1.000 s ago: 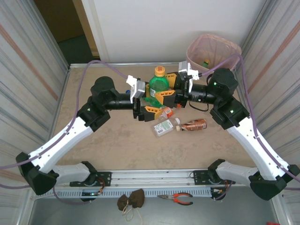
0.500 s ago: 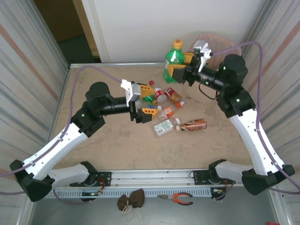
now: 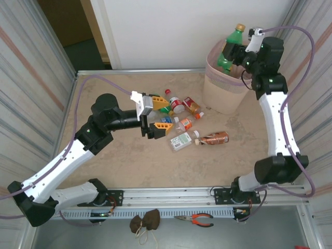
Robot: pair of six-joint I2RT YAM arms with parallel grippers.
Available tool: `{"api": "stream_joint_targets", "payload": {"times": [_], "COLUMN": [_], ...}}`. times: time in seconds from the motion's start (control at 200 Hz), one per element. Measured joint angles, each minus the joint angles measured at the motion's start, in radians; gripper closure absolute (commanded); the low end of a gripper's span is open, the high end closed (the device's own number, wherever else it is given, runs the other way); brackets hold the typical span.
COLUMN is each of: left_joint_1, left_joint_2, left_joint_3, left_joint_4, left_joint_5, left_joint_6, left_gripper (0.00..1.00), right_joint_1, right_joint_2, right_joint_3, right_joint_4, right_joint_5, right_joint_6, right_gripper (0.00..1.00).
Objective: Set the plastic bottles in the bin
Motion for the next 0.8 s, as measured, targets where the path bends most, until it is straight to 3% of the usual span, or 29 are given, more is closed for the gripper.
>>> {"api": "stream_joint_targets", "payload": {"times": [0.215, 0.536, 0.802], "left_joint_1": [0.0, 0.0, 0.0], "left_joint_2": [-0.012, -0.022, -0.037], "left_joint_3": [-0.027, -0.082, -0.105], "left_joint_4": [0.0, 0.005, 0.012], "left_joint_5": [-0.014, -0.037, -0.055], "left_joint_6": [-0.001, -0.01, -0.021], "left_gripper": [0.17, 0.17, 0.17], "right_joint_1": [-0.052, -0.044, -0.032], "right_joint_2": [0.18, 0.491, 0.594], "right_joint_3": [0.166, 0.556, 0.593], "right_joint_4": [-0.123, -0.449, -0.594], "right_joint_5": [0.098, 0.375, 0.474], "right_joint_6": [0.044, 0.139, 0.165], "right_gripper": [0.68, 0.68, 0.63]}}
